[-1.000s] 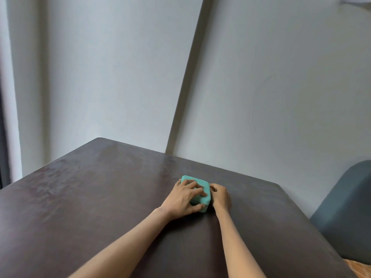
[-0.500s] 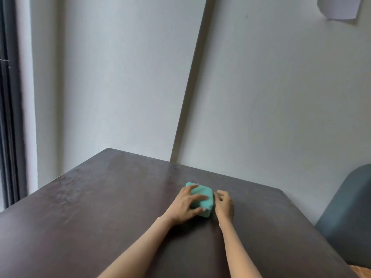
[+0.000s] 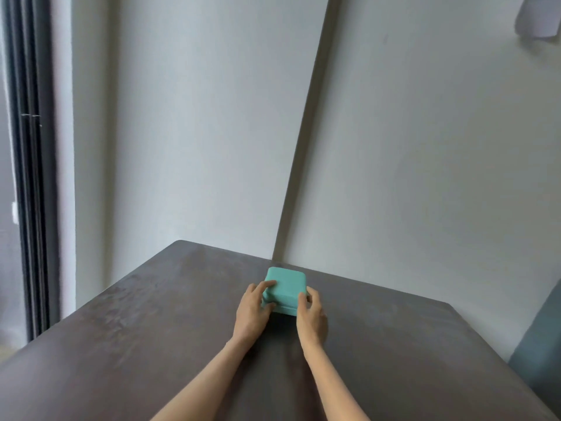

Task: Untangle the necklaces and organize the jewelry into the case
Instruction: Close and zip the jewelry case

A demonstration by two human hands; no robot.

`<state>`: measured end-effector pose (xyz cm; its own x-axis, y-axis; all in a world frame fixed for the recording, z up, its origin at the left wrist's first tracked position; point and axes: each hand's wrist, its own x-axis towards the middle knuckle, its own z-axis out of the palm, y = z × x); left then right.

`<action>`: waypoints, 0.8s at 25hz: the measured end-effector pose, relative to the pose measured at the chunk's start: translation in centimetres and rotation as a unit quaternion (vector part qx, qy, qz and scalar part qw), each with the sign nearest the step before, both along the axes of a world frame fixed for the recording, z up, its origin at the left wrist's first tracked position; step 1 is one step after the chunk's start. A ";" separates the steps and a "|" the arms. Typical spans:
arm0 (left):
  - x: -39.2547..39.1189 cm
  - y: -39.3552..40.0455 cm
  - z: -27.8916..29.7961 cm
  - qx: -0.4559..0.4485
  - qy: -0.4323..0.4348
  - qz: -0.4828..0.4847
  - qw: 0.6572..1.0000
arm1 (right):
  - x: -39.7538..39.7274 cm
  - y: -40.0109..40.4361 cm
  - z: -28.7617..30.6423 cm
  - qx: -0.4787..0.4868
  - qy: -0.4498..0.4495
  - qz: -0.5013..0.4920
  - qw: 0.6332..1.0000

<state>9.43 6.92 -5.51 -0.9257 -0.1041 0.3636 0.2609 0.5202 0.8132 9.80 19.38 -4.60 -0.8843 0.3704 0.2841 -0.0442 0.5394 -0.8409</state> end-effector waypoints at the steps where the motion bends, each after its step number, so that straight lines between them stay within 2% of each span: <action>1: -1.7 -1.1 0.3 0.005 0.002 0.016 1.000 | -1.9 -1.1 0.3 0.001 0.001 0.021 1.000; 5: -8.8 -3.7 0.5 0.006 -0.010 0.046 0.999 | -9.6 -3.7 0.5 -0.002 -0.002 0.069 0.998; 9: -13.1 -4.4 -0.3 -0.006 -0.014 0.042 0.999 | -13.7 -4.3 -0.9 -0.007 -0.006 0.052 0.999; 12: -14.9 -4.2 -0.6 -0.027 0.010 0.045 0.999 | -15.7 -4.4 -1.7 -0.010 0.040 0.031 0.999; 14: -15.0 -3.8 -0.8 -0.079 0.054 0.049 0.994 | -16.0 -4.4 -1.9 -0.011 0.071 0.026 0.997; 16: -15.1 -3.5 -0.9 -0.173 0.079 0.048 0.980 | -16.2 -4.4 -1.8 -0.010 0.083 0.028 0.996; 20: -13.5 -3.3 -1.0 -0.232 0.045 0.031 0.971 | -14.6 -3.6 -1.8 -0.024 0.045 0.064 0.997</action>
